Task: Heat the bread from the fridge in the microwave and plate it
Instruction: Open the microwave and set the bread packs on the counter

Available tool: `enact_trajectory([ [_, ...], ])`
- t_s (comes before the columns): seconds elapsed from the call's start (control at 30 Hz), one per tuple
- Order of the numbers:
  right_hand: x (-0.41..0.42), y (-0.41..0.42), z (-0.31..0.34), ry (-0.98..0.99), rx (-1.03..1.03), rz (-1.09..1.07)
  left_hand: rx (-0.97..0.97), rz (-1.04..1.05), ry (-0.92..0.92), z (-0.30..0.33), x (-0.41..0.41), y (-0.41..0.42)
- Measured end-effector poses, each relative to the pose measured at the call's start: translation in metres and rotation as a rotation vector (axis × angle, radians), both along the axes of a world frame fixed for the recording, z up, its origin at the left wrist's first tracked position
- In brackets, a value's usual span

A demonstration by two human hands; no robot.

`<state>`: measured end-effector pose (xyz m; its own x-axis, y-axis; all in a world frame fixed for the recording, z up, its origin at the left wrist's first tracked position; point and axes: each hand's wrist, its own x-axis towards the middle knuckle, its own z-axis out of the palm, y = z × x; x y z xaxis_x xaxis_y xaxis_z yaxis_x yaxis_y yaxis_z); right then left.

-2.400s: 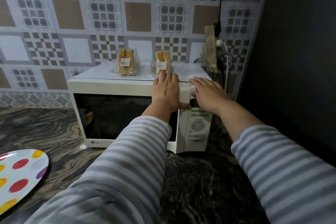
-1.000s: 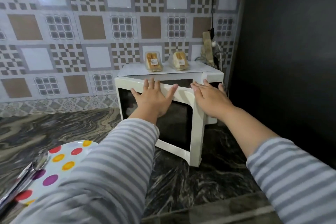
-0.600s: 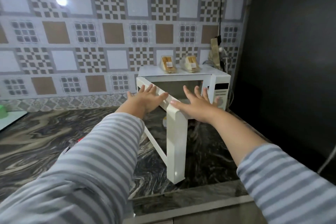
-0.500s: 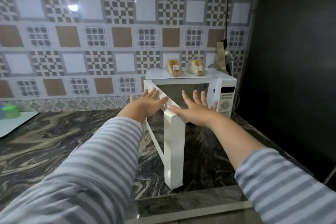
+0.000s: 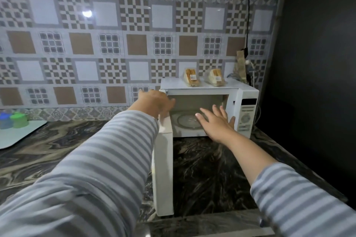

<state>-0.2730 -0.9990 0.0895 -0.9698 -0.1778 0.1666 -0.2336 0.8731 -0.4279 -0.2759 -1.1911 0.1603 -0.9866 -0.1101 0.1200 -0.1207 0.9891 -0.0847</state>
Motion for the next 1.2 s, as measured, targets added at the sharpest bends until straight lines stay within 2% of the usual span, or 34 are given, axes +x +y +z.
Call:
enact_trajectory([
  [0.23,-0.071,0.032,0.004,0.022,0.092,-0.026,0.087,-0.087,0.029,-0.001,-0.068,0.056],
  [0.4,-0.144,0.053,0.012,0.091,0.145,-0.019,0.182,-0.077,0.128,-0.006,-0.116,0.077],
  [0.73,-0.290,0.070,0.059,0.213,0.033,-0.015,0.426,0.056,0.402,-0.009,-0.249,0.098],
  [0.9,-0.344,0.062,0.071,0.170,-0.050,0.059,0.423,0.081,0.398,-0.007,-0.291,0.095],
  [1.2,-0.374,0.052,0.058,0.236,-0.084,-0.038,0.516,0.142,0.419,-0.018,-0.327,0.099],
])
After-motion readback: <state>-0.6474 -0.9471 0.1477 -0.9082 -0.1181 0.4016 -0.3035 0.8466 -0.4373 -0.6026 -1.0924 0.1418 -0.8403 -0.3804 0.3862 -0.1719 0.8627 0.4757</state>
